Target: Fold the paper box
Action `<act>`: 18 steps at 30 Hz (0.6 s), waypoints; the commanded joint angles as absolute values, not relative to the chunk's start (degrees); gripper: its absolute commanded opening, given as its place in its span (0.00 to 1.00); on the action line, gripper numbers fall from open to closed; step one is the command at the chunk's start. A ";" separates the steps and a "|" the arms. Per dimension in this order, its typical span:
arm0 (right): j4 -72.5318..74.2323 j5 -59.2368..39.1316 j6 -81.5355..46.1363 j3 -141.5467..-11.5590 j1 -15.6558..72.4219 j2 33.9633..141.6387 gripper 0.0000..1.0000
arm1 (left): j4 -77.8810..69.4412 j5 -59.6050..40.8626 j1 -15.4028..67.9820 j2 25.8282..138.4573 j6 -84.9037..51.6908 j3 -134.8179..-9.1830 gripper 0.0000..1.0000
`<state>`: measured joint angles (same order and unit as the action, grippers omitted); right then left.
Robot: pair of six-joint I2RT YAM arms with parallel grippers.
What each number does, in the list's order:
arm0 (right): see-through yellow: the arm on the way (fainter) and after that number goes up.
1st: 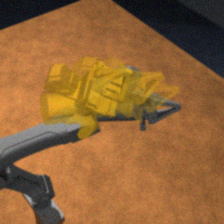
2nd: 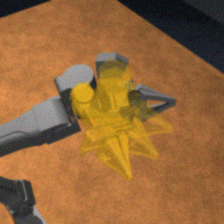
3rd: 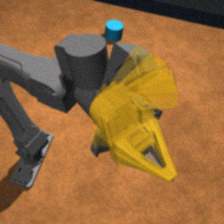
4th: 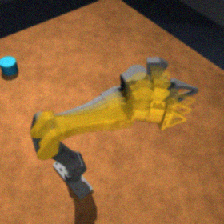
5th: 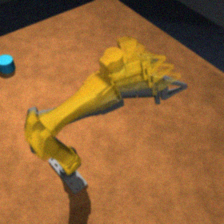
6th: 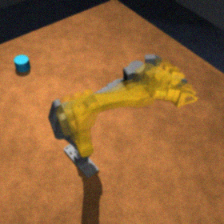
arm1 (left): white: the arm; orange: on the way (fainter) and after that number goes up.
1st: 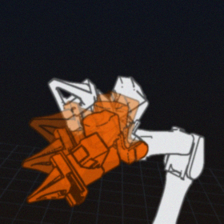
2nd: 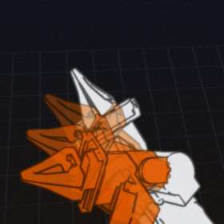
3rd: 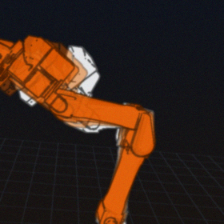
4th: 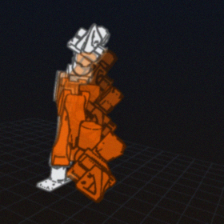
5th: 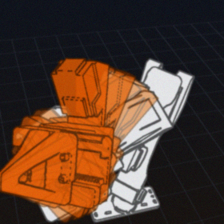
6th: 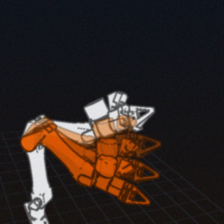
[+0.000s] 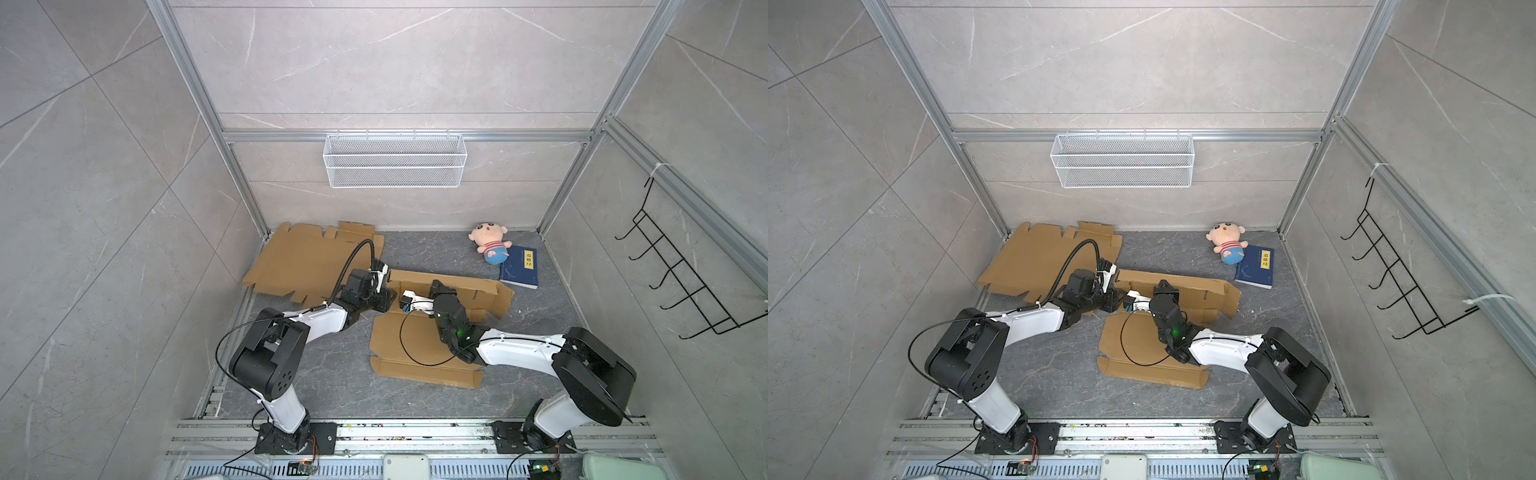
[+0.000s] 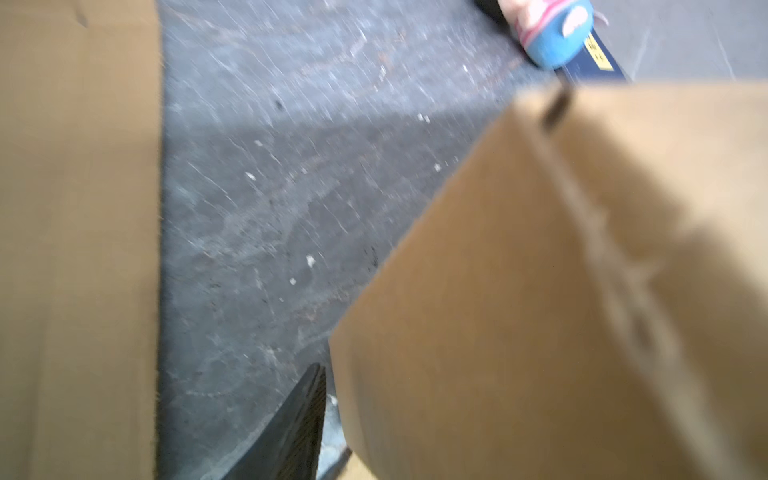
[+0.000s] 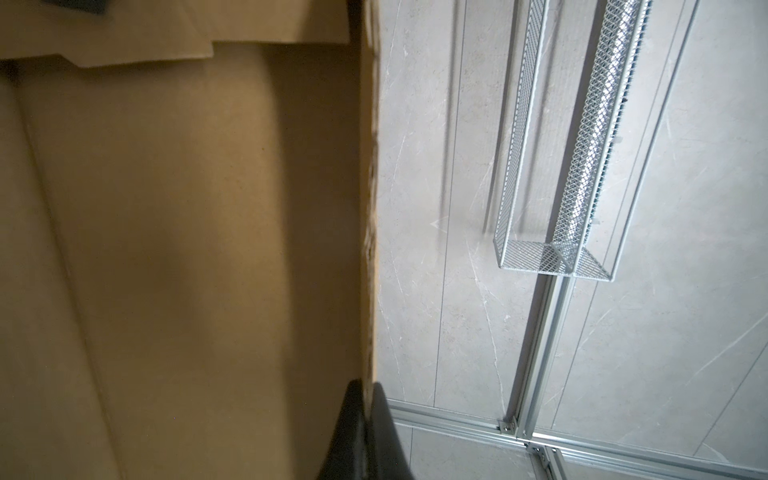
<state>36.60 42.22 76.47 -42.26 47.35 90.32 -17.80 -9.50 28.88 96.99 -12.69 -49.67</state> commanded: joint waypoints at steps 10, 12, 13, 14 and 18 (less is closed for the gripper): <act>34.36 41.73 74.29 -44.17 48.17 90.18 0.00 | -25.79 11.98 33.24 95.91 -17.24 -49.61 0.29; 34.04 41.66 74.05 -44.45 48.30 90.26 0.00 | -25.72 14.75 34.05 96.37 -17.36 -49.71 0.24; 33.84 41.74 73.92 -44.68 48.38 90.38 0.00 | -25.67 16.00 34.65 96.65 -17.10 -49.75 0.23; 33.75 41.80 73.76 -44.86 48.43 90.47 0.00 | -25.66 17.44 35.17 97.16 -17.05 -49.87 0.21; 33.62 41.79 73.22 -45.39 48.80 90.95 0.00 | -25.48 22.65 36.43 98.91 -17.95 -50.26 0.12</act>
<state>34.81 42.00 74.98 -44.03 48.27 90.35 -22.48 14.72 36.32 97.49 -16.49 -49.15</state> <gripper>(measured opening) 0.049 0.132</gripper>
